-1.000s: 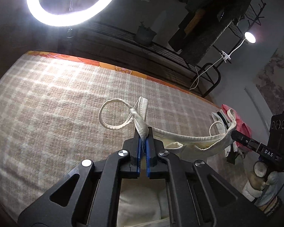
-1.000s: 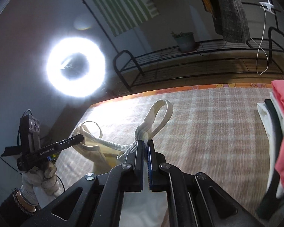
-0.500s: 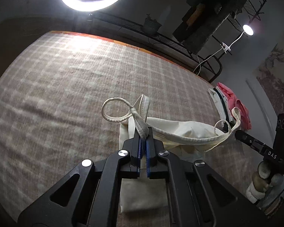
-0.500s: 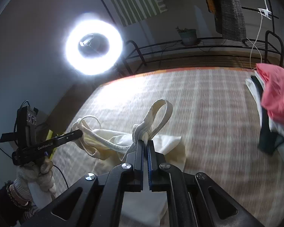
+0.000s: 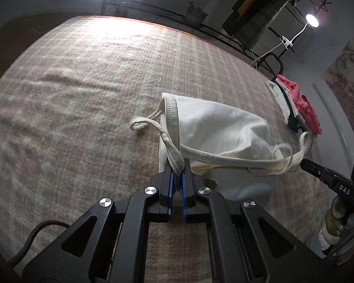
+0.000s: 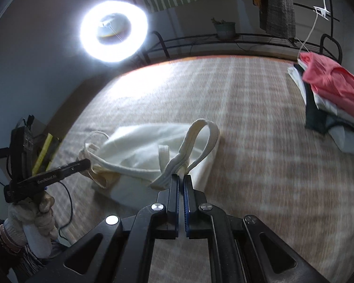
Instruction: Fold small clothes
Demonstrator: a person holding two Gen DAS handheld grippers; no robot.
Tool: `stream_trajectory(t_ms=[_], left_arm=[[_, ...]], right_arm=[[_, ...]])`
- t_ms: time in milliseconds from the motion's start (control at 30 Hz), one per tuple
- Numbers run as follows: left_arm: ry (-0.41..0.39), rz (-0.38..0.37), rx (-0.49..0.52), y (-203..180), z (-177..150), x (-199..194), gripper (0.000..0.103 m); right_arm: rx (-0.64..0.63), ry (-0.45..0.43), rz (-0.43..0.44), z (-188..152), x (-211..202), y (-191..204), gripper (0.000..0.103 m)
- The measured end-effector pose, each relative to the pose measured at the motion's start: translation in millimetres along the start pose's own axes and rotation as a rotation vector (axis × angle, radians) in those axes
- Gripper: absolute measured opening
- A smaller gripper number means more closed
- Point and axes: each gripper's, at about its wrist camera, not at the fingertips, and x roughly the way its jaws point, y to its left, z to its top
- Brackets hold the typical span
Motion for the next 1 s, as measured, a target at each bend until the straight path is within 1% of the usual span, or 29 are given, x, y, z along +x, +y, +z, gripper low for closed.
stream_trajectory(t_ms=[100,133,200,233,267,333,367,433,467,533,567,633,700,733,767,867,933,967,1000], left_arm=[[0.038,0.010,0.016,3.6,-10.2,-2.2,0.006],[0.052,0.015,0.020,4.8,-14.0,-4.5,0.010],[0.078,0.023,0.031,7.2,-23.3,-13.2,0.013],[0.084,0.021,0.032,8.3,-26.1,-18.2,0.013],[0.092,0.014,0.037,8.3,-30.0,-24.8,0.013],[0.099,-0.007,0.052,4.9,-35.2,-38.3,0.013],[0.101,-0.018,0.072,1.1,-39.0,-47.1,0.013],[0.075,-0.021,0.095,-5.4,-40.1,-61.4,0.013],[0.055,-0.023,0.106,-9.2,-37.1,-67.2,0.013],[0.012,-0.005,0.127,-16.6,-23.2,-72.0,0.013],[-0.004,0.005,0.122,-19.0,-14.9,-71.0,0.013],[-0.014,-0.001,0.102,-21.0,6.7,-60.2,0.013],[-0.013,0.019,0.117,-24.8,23.5,-44.9,0.013],[-0.005,0.028,0.128,-26.6,30.0,-36.3,0.013],[0.018,0.020,0.138,-30.5,38.0,-24.4,0.013],[0.059,0.030,0.149,-36.0,48.5,1.9,0.013],[0.128,0.008,0.152,-33.9,50.0,21.5,0.013],[0.191,-0.019,0.147,-30.9,47.1,33.2,0.013],[0.225,-0.021,0.143,-28.1,42.7,39.8,0.013]], right_arm=[[0.020,0.039,-0.009,-14.1,0.8,-5.4,0.004],[0.028,0.054,-0.016,-17.9,0.8,-8.1,0.005],[0.033,0.081,-0.056,-24.1,-1.2,-10.5,0.008],[0.032,0.082,-0.070,-26.8,-4.5,-10.8,0.009],[0.035,0.076,-0.068,-29.0,-8.4,-9.8,0.014],[0.024,0.047,-0.046,-29.7,-17.7,-5.8,0.021],[0.010,0.029,-0.046,-28.8,-21.2,-2.0,0.022],[-0.011,0.007,-0.039,-23.9,-24.8,6.7,0.022],[-0.014,-0.006,-0.020,-20.5,-26.1,10.4,0.022],[-0.025,-0.014,0.002,-12.4,-22.3,19.9,0.022],[-0.032,-0.015,0.003,-8.6,-18.2,22.4,0.022],[-0.036,-0.005,0.009,-1.4,-6.4,27.1,0.022],[-0.035,0.014,0.025,3.6,6.1,30.1,0.022],[-0.040,0.026,0.031,4.8,11.3,32.2,0.022],[-0.050,0.036,0.029,5.4,16.6,34.1,0.022],[-0.084,0.067,0.013,4.5,30.7,38.1,0.022],[-0.099,0.091,0.011,2.3,37.9,37.1,0.022],[-0.107,0.103,0.011,0.9,41.2,36.3,0.022],[-0.116,0.118,0.005,-1.3,45.1,34.0,0.022]])
